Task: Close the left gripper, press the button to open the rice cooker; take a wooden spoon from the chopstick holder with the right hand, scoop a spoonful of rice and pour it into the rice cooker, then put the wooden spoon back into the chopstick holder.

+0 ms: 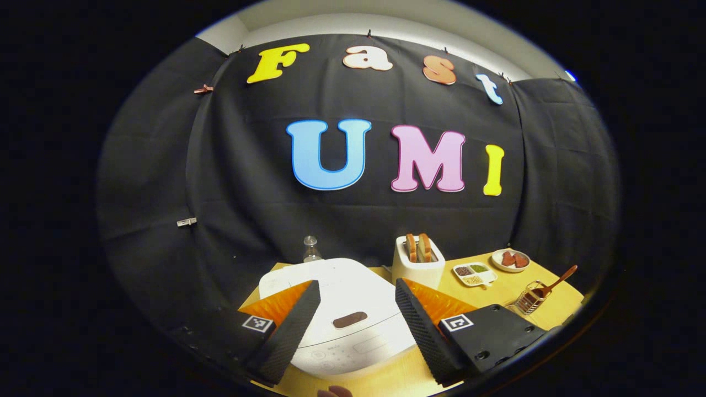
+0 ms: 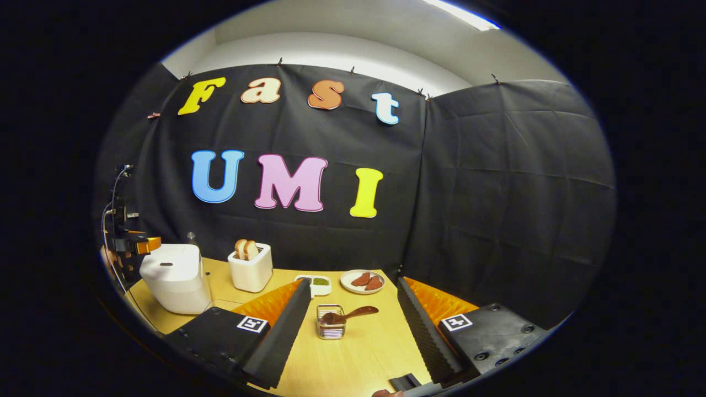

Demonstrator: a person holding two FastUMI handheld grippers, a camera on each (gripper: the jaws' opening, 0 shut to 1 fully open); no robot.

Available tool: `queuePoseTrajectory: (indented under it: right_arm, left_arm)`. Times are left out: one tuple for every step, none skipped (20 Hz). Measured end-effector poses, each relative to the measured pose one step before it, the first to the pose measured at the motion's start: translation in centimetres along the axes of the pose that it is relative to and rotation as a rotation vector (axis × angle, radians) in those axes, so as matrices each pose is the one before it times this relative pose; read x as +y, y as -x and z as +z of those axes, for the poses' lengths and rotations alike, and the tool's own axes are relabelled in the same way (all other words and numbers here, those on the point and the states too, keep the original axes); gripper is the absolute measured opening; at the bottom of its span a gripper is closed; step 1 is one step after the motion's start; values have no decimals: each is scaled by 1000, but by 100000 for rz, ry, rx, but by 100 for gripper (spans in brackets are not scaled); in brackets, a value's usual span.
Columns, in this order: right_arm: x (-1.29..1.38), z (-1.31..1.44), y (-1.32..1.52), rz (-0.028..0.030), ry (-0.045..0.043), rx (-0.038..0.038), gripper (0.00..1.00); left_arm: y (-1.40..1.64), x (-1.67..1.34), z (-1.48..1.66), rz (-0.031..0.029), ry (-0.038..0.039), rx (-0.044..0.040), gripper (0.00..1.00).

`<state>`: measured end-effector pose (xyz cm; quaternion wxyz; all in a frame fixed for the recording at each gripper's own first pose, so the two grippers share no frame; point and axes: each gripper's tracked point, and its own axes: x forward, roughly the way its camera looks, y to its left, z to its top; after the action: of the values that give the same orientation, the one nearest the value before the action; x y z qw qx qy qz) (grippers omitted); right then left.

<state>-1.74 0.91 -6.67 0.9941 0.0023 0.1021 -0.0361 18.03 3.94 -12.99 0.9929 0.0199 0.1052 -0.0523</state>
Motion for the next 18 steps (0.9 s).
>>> queuePoseTrajectory:
  right_arm:
    - [817, 276, -280, 1612, 217, -765, 98]
    - [759, 210, -252, 1357, 595, -761, 98]
    - [698, 297, -179, 1336, 661, -808, 98]
    - [767, 220, -193, 1236, 219, -652, 98]
    - [719, 218, -172, 1351, -329, -460, 98]
    - [760, 173, -197, 1314, -478, -660, 98]
    - [511, 218, -200, 813, -216, -653, 98]
    - [472, 168, -51, 813, -219, -483, 98]
    - [488, 131, -145, 754, -286, -417, 98]
    - [372, 51, -41, 686, -459, -178, 98]
    - [337, 64, -138, 459, -445, -290, 98]
    - [287, 98, -93, 504, -351, -301, 98]
    - [219, 72, -54, 230, -190, -226, 98]
    - [177, 32, -30, 256, -164, -277, 98]
    - [126, 128, -133, 238, -122, -327, 98]
    - [137, 135, -165, -10, -55, -224, 98]
    - [59, 113, -241, 314, -226, -297, 98]
    - [107, 328, -233, 295, -318, -658, 98]
  left_arm:
    - [951, -47, 651, -1686, 389, -1764, 95]
    - [965, -86, 665, -1557, -141, -1599, 95]
    - [926, 106, 496, -946, -750, -1279, 95]
    - [825, 25, 468, -839, -514, -1188, 95]
    - [990, -186, 445, -1157, 357, -1121, 95]
    - [922, -362, 403, -1861, 1052, -1145, 95]
    - [925, -442, 285, -2197, 1356, -919, 95]
    - [880, -489, 330, -2064, 1309, -1113, 96]
    - [851, -495, 279, -2243, 977, -1083, 96]
    - [785, -560, 359, -1937, 552, -1051, 96]
    - [644, -494, 286, -1844, 206, -887, 95]
    - [607, -515, 231, -1212, 226, -335, 95]
    - [561, -527, -25, -996, 49, -170, 95]
    - [471, -430, 131, -796, 229, -330, 95]
    - [319, -537, 78, -770, 790, -226, 96]
    - [248, -332, 47, 83, 968, -395, 95]
    - [98, -284, 58, -419, 847, -577, 95]
    - [30, -389, 128, -416, -3, -732, 95]
